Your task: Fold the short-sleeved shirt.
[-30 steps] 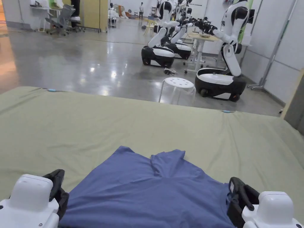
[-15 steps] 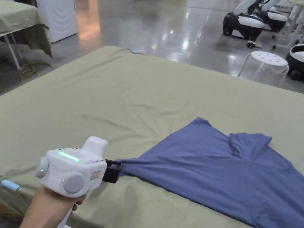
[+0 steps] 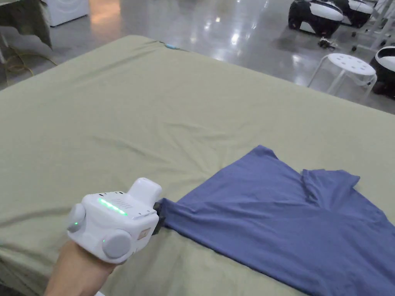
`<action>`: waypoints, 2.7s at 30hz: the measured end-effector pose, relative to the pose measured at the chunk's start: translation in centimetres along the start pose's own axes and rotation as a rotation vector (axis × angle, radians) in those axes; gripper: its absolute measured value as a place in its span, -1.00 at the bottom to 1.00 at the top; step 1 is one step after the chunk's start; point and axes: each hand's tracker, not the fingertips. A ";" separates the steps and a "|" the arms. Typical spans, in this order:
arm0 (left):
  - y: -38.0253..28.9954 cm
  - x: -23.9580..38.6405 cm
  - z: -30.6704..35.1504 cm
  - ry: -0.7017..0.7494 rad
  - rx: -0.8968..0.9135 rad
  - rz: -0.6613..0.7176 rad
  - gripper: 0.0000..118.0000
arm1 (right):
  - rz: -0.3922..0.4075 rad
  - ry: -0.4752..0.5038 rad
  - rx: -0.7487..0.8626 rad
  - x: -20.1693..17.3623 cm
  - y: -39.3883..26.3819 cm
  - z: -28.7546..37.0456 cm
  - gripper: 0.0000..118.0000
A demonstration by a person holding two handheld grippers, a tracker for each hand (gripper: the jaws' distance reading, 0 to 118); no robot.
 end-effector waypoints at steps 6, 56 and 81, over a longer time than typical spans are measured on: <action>1.0 1.0 3.9 -0.041 0.114 0.023 -0.90 | 0.082 -0.043 -0.195 3.9 3.6 -9.3 -1.00; 48.7 6.3 11.4 0.139 0.660 0.100 -0.91 | 0.003 -0.168 0.453 12.4 44.2 -0.2 -0.94; 34.7 4.9 4.0 0.183 0.619 0.212 -0.91 | -0.050 -0.136 0.374 13.3 31.3 -5.6 -0.94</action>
